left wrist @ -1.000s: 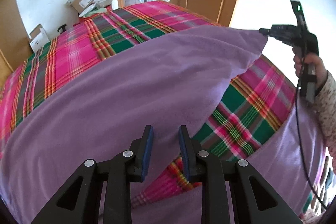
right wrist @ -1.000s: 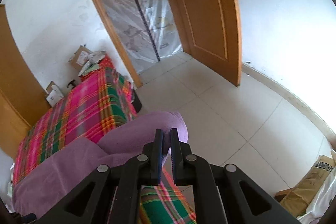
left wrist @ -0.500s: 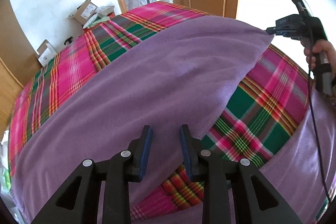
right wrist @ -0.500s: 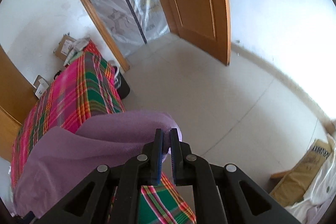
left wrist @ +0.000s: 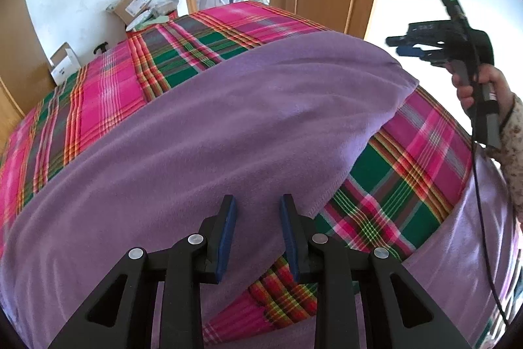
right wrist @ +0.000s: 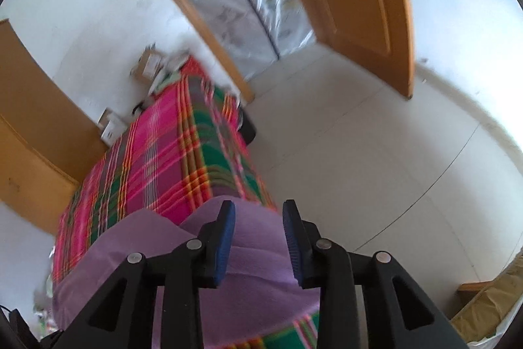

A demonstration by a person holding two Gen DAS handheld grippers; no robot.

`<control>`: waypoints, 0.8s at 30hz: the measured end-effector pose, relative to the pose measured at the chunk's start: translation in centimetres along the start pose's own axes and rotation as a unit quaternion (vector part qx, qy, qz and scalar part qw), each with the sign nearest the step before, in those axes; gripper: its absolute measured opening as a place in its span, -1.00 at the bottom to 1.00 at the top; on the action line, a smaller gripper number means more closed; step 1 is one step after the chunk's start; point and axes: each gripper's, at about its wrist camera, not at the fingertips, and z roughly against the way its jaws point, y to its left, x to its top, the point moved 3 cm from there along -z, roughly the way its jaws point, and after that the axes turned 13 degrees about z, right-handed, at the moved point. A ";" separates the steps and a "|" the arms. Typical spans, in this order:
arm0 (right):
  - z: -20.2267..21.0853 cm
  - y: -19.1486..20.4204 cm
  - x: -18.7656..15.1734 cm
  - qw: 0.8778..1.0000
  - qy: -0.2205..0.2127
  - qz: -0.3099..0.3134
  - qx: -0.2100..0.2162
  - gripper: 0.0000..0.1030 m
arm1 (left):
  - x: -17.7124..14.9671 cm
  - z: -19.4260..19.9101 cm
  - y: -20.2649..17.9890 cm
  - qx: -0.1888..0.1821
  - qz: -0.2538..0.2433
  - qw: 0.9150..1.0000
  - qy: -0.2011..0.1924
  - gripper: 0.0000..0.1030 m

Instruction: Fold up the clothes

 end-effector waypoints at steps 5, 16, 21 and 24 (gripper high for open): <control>-2.6 0.7 0.4 0.998 0.031 -0.004 0.061 -0.38 | 0.0 -0.1 -0.1 0.000 0.000 1.000 -0.002 -0.44; -1.7 1.5 1.2 0.999 -0.004 0.019 0.030 -0.92 | 0.0 -0.1 0.0 -0.006 0.007 1.000 -0.004 -0.44; -1.7 0.3 2.2 1.000 -0.019 -0.008 0.012 -0.92 | 0.1 0.0 0.1 -0.010 0.010 1.000 -0.006 -0.44; -2.5 0.6 3.1 1.000 -0.013 0.003 -0.009 -0.92 | 0.1 0.0 0.2 -0.012 0.011 1.000 -0.006 -0.44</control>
